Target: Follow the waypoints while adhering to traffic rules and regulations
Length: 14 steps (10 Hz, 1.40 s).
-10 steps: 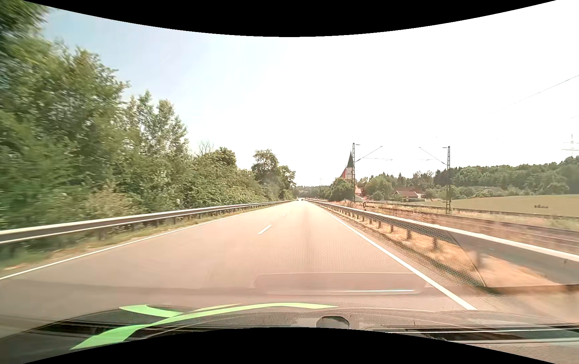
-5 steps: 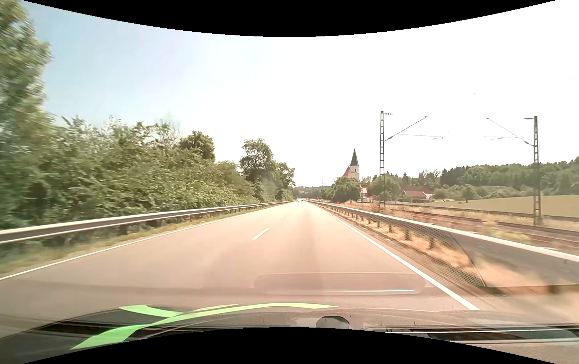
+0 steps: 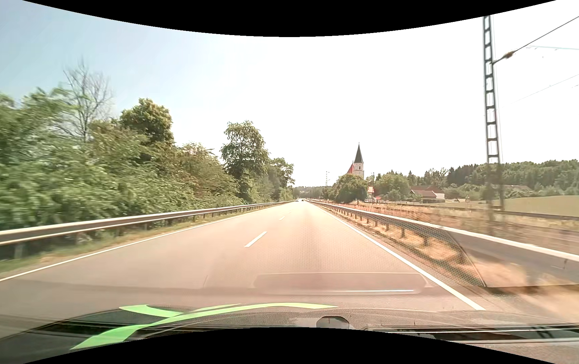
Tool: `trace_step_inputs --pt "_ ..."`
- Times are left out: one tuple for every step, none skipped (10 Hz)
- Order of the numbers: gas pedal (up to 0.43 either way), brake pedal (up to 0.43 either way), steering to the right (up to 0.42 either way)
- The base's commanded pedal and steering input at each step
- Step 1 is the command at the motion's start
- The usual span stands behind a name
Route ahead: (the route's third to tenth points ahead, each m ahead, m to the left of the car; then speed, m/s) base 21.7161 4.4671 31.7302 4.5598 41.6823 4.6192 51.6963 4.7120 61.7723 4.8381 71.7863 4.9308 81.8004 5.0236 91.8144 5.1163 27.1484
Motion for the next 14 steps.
trace_step_inputs --pt "0.197 0.000 -0.002" --pt "0.209 0.000 -0.002" --pt "0.220 0.000 -0.002" --pt "0.228 0.000 -0.001" --pt "0.240 0.000 -0.001" --pt "0.240 0.000 -0.001" --pt "0.240 0.000 -0.001" --pt "0.248 0.000 -0.001" --pt "0.248 0.000 -0.001" --pt "0.248 0.000 -0.001" --pt "0.248 0.000 -0.001" --pt "0.248 0.000 -0.001" --pt "0.248 0.000 -0.002" --pt "0.248 0.000 -0.003"
